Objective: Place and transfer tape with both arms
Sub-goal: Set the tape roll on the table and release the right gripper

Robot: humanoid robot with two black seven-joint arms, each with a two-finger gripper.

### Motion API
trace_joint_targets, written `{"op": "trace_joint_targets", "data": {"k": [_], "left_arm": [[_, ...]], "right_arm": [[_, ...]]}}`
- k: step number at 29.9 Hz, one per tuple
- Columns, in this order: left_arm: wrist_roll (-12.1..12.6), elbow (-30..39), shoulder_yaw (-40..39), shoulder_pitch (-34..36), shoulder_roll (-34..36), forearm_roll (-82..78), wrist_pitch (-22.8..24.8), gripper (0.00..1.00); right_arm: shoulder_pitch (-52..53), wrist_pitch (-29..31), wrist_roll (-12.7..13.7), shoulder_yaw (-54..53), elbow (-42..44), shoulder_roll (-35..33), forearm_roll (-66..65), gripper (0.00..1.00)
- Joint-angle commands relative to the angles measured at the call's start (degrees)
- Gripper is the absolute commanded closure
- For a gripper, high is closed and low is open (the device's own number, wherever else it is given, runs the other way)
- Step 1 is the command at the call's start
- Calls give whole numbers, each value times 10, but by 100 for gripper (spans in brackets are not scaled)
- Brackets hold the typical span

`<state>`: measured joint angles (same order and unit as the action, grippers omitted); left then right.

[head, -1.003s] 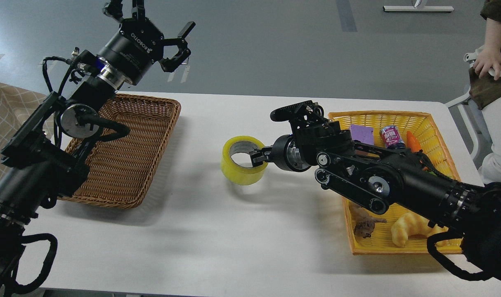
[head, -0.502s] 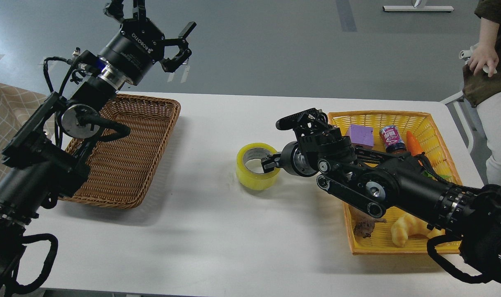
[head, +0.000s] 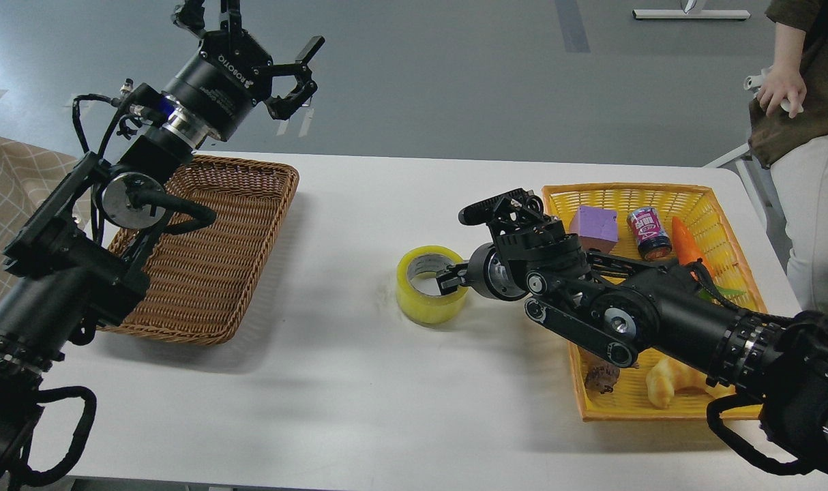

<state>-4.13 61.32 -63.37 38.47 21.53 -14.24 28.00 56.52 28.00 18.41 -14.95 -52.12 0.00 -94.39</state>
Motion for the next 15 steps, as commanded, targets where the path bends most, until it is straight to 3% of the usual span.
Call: {"op": "trace_joint_targets", "data": {"k": [1, 2, 12, 15], "left_arm": [[0, 0, 1, -1, 0, 0, 0, 2], [0, 0, 1, 0, 1, 0, 0, 2], [0, 0, 2, -1, 2, 0, 0, 2], [0, 0, 3, -1, 3, 0, 0, 2]], "right_arm": [[0, 0, 0, -4, -1, 0, 3, 20], [0, 0, 0, -5, -1, 0, 4, 4], [12, 0, -1, -14, -26, -2, 11, 1], [24, 0, -1, -37, -67, -43, 12, 1]]}}
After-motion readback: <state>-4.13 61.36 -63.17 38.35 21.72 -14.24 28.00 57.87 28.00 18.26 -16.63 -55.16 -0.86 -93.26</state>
